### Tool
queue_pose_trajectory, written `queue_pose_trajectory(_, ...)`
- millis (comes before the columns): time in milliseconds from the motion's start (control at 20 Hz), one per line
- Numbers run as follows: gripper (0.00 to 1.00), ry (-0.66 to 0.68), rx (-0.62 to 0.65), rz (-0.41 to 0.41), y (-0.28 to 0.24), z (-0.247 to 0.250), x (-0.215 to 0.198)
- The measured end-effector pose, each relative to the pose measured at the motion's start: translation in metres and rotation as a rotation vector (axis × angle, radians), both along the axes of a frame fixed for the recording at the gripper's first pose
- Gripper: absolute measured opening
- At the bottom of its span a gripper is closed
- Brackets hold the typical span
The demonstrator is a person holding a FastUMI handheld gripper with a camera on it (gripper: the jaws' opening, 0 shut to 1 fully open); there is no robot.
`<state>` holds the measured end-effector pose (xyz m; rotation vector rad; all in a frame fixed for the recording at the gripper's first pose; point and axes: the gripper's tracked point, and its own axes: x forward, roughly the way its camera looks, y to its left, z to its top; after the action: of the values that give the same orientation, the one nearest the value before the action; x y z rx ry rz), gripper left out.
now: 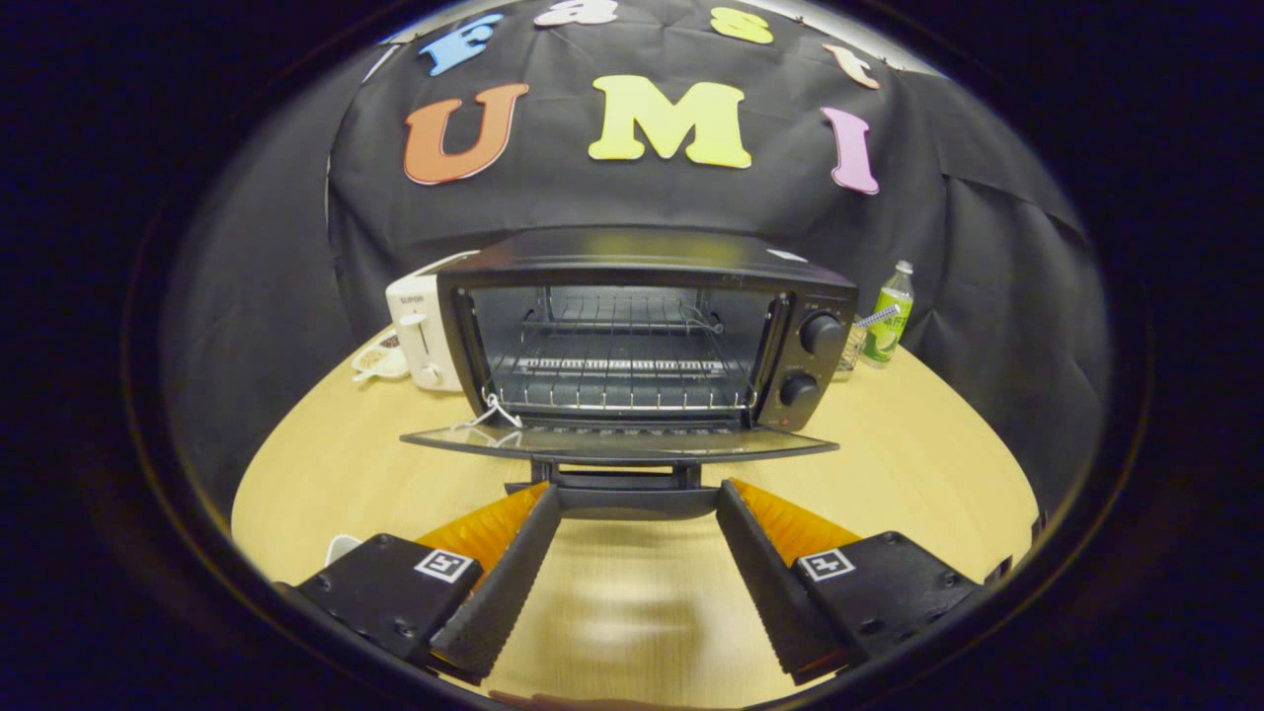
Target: Open the toaster oven, put the food inside, and close the toaster oven door.
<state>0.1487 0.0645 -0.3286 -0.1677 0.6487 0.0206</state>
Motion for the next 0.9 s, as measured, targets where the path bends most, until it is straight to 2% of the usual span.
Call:
queue_pose_trajectory(550, 1.00, 0.105, 0.022, -0.024, -0.013, -0.040, -0.018)
queue_pose_trajectory(700, 1.00, -0.025, 0.000, 0.010, -0.009, -0.006, -0.006)
queue_pose_trajectory(900, 1.00, -0.232, -0.036, 0.128, 0.020, 0.042, 0.008)
